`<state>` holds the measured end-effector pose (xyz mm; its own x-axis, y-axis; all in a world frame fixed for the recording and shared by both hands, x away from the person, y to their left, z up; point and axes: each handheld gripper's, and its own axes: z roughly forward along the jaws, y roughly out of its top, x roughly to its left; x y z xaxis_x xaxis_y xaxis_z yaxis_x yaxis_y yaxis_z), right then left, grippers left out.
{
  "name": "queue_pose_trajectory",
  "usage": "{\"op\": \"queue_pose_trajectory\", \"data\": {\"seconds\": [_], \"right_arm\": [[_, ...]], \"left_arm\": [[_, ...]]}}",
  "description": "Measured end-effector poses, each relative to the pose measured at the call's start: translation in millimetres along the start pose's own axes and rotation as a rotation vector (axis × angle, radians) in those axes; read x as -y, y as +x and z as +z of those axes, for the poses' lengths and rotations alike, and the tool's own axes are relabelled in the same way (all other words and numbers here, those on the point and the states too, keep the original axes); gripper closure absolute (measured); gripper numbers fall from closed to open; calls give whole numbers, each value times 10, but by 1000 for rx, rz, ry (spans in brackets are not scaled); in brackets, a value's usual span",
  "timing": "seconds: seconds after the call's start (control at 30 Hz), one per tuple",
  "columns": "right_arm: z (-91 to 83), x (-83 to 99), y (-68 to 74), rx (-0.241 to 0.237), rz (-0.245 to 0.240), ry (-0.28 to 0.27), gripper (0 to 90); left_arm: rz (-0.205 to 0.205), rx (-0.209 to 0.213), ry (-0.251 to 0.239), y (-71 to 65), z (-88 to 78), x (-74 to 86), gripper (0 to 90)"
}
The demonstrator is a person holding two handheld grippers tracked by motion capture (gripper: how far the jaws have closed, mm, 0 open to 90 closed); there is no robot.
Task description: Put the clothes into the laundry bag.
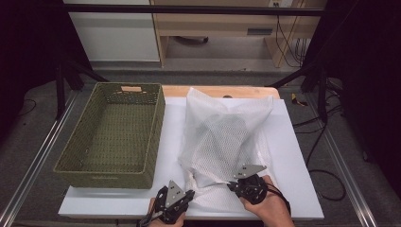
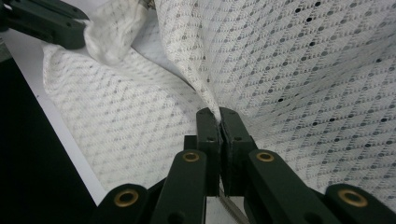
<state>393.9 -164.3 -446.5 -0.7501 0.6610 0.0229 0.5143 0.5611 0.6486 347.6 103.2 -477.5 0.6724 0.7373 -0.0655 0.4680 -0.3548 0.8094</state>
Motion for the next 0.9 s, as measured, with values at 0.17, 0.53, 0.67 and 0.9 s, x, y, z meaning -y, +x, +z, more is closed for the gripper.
{"op": "queue_pose_trajectory", "data": {"seconds": [0.17,0.53,0.67,0.9], "right_arm": [[5,33,-13,-7,13,15,881],[-1,31,12,-26,-1,-5,877],[1,31,22,-48,-14,-17,874],[1,42,18,-46,-17,-10,873]], "left_arm": [[4,-10,5,15,-65,35,872],[8,-28,13,28,-178,116,862],[0,-37,20,64,-236,152,852],[0,-69,-4,103,-335,164,805]]}}
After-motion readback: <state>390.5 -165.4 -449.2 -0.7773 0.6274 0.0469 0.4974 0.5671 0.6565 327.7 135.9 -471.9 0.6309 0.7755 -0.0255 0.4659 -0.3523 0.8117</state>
